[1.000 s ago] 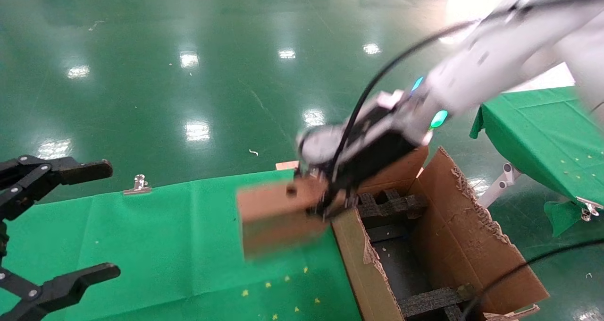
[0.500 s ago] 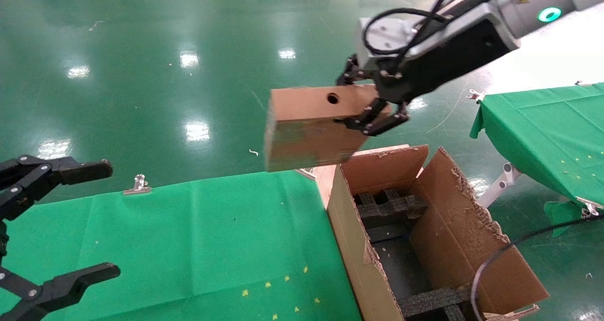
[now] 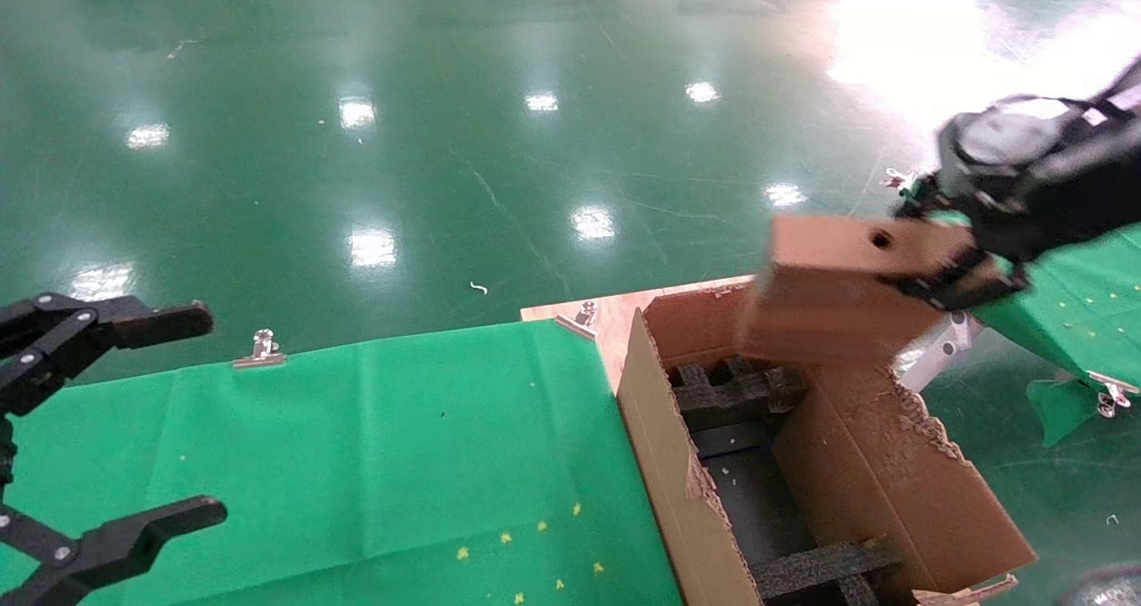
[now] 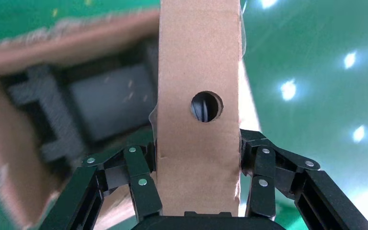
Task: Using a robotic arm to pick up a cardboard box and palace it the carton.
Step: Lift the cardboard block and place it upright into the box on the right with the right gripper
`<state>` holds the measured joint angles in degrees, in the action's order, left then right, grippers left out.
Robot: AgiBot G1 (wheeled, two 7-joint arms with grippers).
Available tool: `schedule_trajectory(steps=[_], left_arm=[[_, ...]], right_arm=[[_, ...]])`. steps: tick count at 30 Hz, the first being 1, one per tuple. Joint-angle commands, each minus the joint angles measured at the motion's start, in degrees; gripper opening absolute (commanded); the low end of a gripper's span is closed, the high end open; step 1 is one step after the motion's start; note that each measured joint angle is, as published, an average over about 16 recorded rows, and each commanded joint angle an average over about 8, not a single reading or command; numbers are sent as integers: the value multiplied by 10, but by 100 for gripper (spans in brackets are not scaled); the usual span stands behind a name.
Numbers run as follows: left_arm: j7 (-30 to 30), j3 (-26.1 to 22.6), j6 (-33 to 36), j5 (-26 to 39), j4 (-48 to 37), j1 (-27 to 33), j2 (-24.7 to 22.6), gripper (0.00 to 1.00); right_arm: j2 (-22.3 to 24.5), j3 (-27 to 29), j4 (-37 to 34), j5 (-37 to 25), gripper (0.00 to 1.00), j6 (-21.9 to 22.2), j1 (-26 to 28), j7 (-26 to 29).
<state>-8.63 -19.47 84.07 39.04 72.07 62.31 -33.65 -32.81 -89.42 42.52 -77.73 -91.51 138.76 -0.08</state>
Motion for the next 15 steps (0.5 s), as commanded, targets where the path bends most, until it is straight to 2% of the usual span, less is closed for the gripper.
schedule_trajectory(steps=[1,8,15], left_arm=[[0,0,0,0,0,0,0,100],[0,0,0,0,0,0,0,100],[0,0,0,0,0,0,0,100]], right_arm=[[29,-28,18,0,0,0,14,15],[72,-66,63,20,0,7,35,54],[74,-68,65,23,0,10,36,55]])
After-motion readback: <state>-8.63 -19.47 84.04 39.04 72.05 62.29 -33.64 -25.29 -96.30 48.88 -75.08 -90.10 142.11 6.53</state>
